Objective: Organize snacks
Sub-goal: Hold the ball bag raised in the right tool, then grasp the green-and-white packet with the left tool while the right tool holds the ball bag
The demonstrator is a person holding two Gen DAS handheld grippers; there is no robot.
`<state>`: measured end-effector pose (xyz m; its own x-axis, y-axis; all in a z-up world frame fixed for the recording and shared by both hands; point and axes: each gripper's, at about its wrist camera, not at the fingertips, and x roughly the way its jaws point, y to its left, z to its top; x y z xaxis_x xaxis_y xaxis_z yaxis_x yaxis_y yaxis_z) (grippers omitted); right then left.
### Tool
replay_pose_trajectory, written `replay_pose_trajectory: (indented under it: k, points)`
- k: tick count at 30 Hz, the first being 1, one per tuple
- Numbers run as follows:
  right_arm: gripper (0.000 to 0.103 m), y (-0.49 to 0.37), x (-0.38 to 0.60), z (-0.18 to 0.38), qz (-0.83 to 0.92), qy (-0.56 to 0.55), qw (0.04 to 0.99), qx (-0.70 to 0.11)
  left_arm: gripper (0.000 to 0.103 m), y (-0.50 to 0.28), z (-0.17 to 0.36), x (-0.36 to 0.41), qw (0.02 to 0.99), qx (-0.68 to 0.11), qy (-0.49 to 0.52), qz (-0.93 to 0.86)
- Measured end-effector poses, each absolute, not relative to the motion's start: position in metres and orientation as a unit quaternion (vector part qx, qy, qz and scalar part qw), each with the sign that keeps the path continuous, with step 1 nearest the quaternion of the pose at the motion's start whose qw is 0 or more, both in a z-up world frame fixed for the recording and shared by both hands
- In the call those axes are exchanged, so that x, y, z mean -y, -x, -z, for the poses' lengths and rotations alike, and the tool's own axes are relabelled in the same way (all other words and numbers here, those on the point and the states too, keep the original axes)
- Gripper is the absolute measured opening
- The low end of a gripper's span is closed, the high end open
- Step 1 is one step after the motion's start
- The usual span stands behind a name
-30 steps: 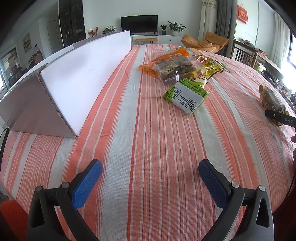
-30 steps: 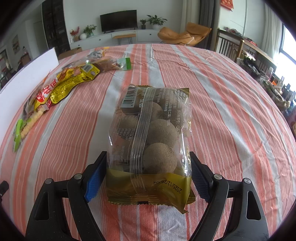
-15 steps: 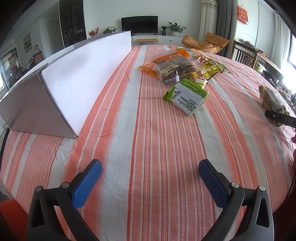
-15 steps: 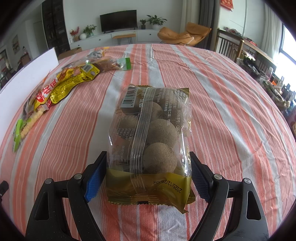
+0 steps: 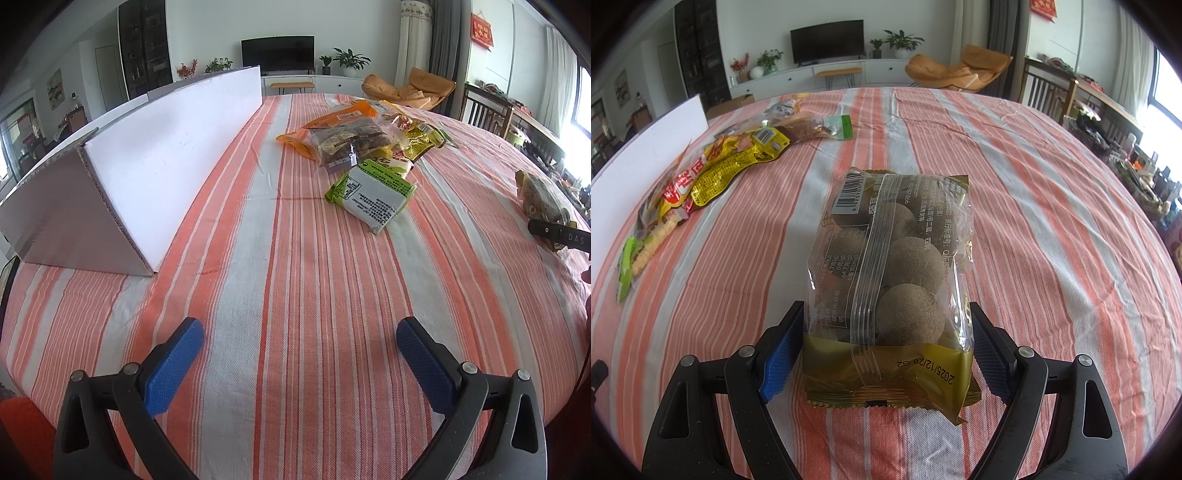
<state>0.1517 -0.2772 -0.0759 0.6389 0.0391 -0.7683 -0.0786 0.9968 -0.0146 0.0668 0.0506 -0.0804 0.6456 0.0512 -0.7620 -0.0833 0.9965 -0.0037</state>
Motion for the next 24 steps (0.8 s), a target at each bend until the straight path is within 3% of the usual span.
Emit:
replay_pose_trajectory:
  k: [9,15,24]
  points:
    - [0.086,-0.152,0.277,0.076,-0.032,0.023,0.905,-0.424,0.103,-0.074,0.078,-0.055,0.895,-0.445,0.011,0.003]
    - [0.086,-0.152,0.277,0.076,-0.032,0.023,0.905,-0.424,0.103,-0.089,0.068,-0.066,0.882,-0.451,0.103,0.091]
    - [0.086,-0.152,0.277,0.076,-0.032,0.024,0.905,-0.424,0.103,-0.175,0.050,-0.031,0.886,-0.439,-0.060,0.136]
